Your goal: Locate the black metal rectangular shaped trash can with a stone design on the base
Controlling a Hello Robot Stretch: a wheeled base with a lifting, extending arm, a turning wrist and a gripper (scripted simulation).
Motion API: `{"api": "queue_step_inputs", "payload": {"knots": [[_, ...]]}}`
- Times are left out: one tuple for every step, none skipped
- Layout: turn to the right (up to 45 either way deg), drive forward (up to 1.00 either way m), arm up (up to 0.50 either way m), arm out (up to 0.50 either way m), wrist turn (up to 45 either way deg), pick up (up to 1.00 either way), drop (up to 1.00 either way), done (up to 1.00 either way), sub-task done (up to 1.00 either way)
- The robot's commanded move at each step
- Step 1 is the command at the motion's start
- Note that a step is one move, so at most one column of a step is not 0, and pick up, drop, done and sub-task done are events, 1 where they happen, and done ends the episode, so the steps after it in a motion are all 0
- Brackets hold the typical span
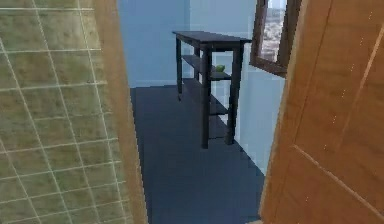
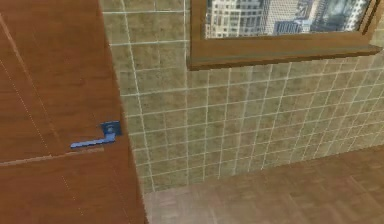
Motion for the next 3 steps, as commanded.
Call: {"api": "queue_step_inputs", "payload": {"knots": [[18.0, 0.00, 0.00, 0.00, 0.0, 0.00, 0.00, 0.00, 0.00], [0.0, 0.50, 0.00, 0.00, 0.0, 0.00, 0.00, 0.00, 0.00], [-9.0, 0.00, 0.00, 0.00, 0.0, 0.00, 0.00, 0.00, 0.00]]}}
